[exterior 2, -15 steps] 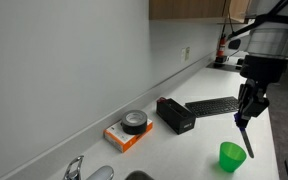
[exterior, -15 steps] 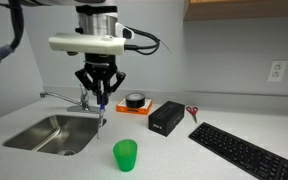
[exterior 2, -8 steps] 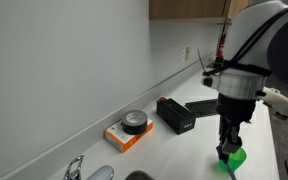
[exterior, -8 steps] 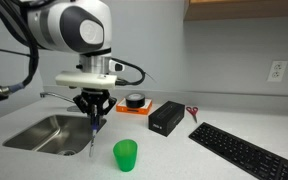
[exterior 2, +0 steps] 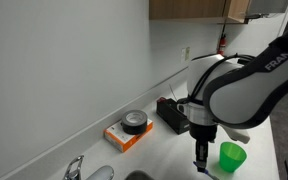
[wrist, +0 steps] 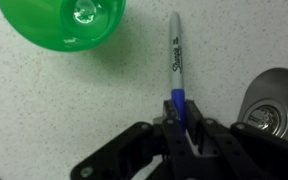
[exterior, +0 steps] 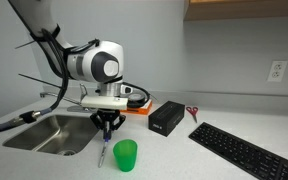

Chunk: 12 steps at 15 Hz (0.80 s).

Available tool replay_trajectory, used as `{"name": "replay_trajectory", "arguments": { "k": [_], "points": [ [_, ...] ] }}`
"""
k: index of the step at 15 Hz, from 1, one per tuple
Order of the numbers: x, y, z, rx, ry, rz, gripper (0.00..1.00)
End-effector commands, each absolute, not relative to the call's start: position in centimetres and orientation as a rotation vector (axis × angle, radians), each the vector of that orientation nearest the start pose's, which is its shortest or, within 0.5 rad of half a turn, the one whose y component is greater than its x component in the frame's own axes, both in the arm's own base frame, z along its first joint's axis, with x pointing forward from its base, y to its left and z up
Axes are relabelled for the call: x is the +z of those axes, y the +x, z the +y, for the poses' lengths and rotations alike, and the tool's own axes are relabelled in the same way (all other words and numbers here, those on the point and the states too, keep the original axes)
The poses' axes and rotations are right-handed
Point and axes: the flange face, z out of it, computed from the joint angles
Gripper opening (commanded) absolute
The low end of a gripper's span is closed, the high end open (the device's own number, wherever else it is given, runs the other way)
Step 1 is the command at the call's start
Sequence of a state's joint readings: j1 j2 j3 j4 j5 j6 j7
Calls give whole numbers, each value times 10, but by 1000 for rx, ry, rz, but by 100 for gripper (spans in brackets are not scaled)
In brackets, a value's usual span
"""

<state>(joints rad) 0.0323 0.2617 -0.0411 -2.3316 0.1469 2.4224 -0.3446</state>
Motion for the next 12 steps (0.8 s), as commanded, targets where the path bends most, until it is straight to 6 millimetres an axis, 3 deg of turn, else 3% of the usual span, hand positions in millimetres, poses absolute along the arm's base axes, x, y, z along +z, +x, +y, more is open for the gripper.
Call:
{"name": "replay_trajectory", "arguments": {
  "k": [1, 3, 9, 12],
  "points": [
    [201, 524, -6, 221, -3023, -318, 40],
    [201, 528, -4, 216, -3026, -330, 47],
    [203, 535, 0, 207, -3025, -336, 95],
    [204, 537, -1, 203, -3027, -330, 100]
  ]
}}
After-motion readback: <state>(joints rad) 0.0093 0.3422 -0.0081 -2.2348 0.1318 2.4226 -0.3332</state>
